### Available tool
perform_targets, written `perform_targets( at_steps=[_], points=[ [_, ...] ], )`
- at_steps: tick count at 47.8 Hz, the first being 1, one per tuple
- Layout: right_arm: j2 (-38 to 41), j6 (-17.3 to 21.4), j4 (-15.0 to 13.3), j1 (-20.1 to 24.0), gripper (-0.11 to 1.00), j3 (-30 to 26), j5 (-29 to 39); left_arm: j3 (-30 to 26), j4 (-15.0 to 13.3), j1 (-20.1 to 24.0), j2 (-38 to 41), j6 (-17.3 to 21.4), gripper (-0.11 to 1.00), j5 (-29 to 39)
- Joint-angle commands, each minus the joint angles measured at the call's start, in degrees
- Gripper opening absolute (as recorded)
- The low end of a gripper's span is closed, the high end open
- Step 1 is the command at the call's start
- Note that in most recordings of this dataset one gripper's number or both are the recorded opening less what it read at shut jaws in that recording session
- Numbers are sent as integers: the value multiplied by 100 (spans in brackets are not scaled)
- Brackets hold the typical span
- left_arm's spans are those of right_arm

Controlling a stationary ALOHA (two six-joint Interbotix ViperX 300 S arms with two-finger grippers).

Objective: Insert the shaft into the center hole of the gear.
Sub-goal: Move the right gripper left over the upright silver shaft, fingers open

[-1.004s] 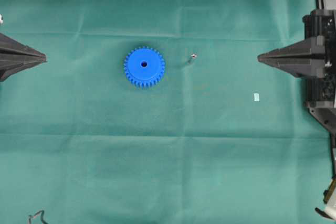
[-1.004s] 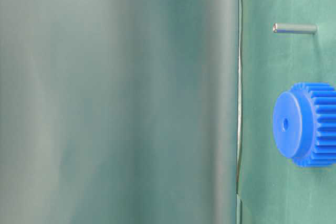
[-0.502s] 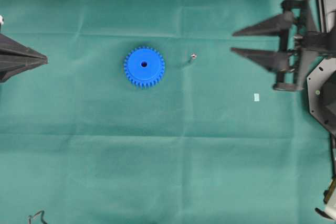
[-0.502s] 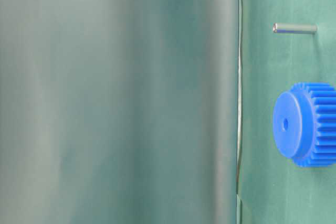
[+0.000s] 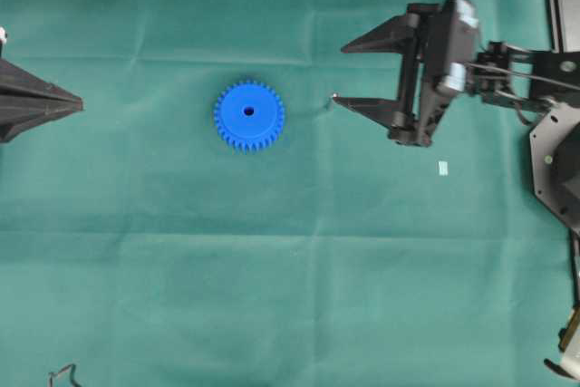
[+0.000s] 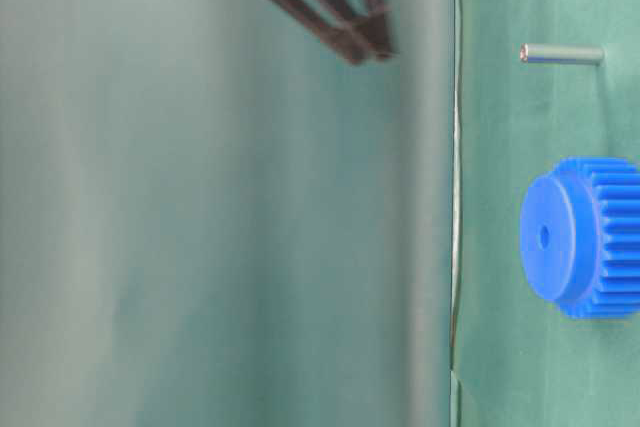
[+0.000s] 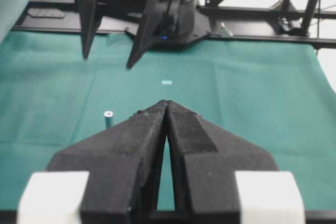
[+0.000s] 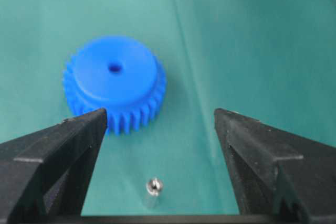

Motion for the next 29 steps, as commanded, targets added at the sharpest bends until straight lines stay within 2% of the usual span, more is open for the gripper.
perform_targets(
  at_steps=[1, 17, 29],
  points=[
    [290, 9, 123, -26, 87, -53, -272, -132, 18, 0, 44, -9, 0, -9],
    [1336, 18, 606, -26, 87, -9, -677, -132, 18, 0, 53, -9, 0, 53],
    [1573, 18, 782, -26, 87, -9, -721, -132, 18, 0, 44, 0, 0, 123]
  ],
)
